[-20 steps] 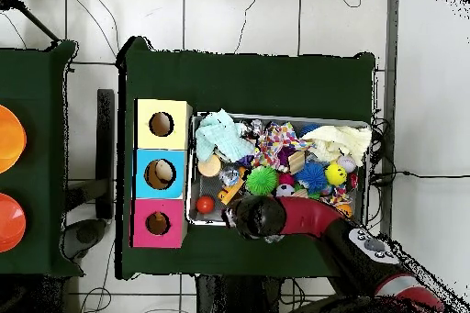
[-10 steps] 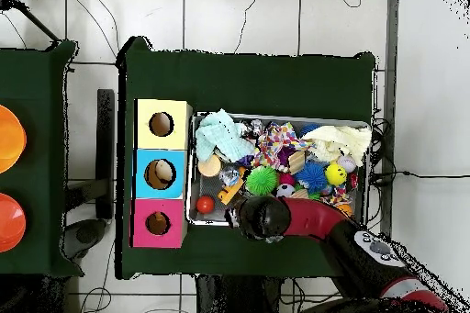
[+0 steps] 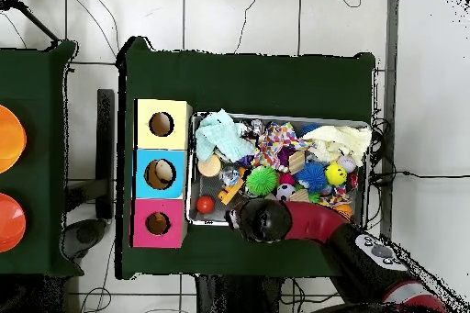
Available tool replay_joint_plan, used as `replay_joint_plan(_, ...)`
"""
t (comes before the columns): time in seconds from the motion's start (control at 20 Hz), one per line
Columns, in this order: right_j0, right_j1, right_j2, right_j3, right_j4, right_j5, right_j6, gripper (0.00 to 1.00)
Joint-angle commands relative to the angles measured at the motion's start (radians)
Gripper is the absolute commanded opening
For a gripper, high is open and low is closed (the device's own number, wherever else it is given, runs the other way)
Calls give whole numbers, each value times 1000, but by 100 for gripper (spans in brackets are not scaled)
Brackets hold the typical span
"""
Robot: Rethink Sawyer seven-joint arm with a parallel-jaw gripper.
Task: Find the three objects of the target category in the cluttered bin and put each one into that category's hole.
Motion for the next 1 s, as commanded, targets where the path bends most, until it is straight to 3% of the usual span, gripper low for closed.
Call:
replay_joint_plan(0.05,20,-73,8,82,-29,-79,130,100)
replay_joint_plan(0.2,50,-149,14,129,3,-64,153,100)
replay_joint_plan(0.35,65,-172,17,139,22,-51,156,100)
replay_joint_plan(0.65,63,-157,17,128,30,-51,141,100)
replay_joint_plan(1.0,22,-72,8,82,0,-76,100,100)
